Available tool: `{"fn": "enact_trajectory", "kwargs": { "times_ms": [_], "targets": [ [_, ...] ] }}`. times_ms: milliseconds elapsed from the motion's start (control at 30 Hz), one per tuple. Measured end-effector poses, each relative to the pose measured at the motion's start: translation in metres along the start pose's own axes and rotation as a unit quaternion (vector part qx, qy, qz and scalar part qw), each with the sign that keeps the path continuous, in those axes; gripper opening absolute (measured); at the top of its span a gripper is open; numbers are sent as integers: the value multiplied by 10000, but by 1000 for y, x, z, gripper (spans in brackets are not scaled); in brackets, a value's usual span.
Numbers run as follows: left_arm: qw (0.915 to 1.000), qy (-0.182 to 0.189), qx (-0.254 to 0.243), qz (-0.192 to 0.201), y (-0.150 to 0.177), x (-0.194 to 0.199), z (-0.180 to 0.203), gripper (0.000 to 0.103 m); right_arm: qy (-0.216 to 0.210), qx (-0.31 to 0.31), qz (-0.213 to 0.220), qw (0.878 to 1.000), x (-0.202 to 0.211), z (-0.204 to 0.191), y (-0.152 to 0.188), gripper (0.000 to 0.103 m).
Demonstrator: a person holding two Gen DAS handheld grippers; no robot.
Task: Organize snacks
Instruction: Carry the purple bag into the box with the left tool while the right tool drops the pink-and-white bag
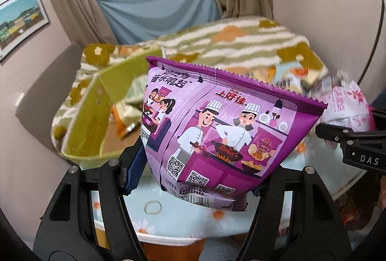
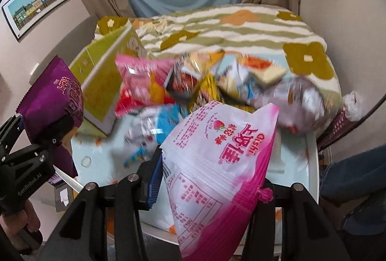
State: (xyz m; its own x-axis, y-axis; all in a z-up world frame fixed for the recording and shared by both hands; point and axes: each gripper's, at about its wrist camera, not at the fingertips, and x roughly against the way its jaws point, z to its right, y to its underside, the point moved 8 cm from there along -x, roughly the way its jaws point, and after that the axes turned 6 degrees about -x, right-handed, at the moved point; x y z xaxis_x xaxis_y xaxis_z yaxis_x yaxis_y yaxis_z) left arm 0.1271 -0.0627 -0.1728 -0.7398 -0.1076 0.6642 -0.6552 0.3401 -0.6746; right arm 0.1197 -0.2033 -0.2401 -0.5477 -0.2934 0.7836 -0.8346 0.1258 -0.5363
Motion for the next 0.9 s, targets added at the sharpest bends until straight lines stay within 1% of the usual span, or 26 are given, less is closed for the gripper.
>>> {"fn": "enact_trajectory", "kwargs": {
  "times_ms": [100,233,433,567,667,800,900],
  "targets": [
    [9998,-63,91,157,-16,3,-20,67,-77,105,155,9998,7,-14,-23,44],
    [9991,-187,223,311,-37,0,-60,67,-234,290,332,9988,11,-40,-55,44],
    [9985,-301,392,224,-50,-27,-120,67,-554,633,508,9952,3,-107,-95,44],
    [9983,-358,446,75,-50,-52,-161,67,-742,840,494,9925,-17,-156,-114,44],
    [9981,-370,478,-143,-43,-79,-190,67,-851,938,390,9912,-39,-188,-123,44],
    [9971,-279,463,-532,-24,-118,-218,67,-875,990,174,9911,-72,-222,-131,44],
    [9960,-91,379,-810,-9,-146,-231,67,-825,929,18,9922,-95,-240,-133,44]
  ]
}}
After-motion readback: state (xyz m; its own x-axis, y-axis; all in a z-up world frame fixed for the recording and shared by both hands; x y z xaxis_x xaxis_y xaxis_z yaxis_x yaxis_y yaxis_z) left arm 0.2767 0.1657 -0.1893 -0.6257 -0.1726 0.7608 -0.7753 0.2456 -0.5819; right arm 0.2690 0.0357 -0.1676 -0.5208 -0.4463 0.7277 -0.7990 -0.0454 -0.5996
